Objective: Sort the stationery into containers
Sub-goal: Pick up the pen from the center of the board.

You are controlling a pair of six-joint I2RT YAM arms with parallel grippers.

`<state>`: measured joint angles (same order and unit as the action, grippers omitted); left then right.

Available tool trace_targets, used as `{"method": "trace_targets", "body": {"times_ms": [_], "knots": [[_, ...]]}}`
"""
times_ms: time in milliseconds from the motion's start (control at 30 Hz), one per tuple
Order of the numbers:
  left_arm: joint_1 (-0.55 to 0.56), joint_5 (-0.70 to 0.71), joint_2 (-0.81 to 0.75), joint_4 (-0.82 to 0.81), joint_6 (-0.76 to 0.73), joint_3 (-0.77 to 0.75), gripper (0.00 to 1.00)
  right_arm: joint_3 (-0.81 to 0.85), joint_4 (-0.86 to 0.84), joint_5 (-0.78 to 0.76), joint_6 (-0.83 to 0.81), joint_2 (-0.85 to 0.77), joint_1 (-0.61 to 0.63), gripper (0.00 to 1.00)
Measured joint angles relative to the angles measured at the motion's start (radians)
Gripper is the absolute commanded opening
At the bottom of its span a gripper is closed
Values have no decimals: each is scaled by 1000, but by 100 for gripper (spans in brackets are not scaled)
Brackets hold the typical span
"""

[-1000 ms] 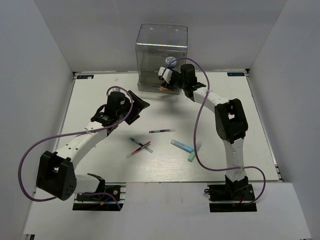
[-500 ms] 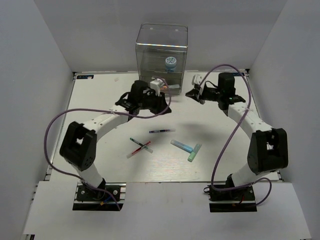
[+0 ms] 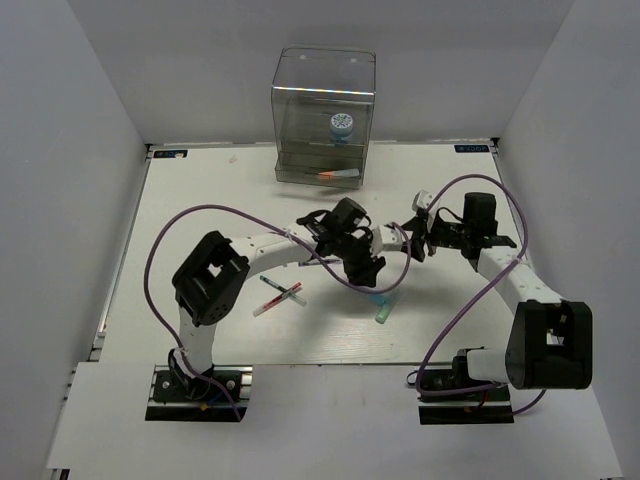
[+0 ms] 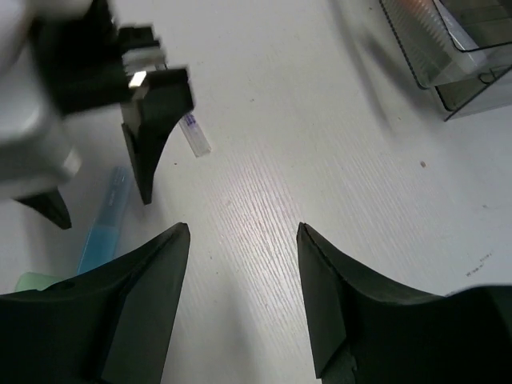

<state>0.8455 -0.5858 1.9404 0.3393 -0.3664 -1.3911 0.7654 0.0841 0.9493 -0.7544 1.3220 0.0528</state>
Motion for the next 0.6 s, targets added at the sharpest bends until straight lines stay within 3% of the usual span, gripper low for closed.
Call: {"method": "trace_targets", "body": {"times_ms": [267,600], "knots": [[68,68,55,109,-170,-10,65,-51,-7,37,13,-30,-56,62],[89,203,100,97,-230,0,64,-76,-10,66,13,-49,-99,62]]}}
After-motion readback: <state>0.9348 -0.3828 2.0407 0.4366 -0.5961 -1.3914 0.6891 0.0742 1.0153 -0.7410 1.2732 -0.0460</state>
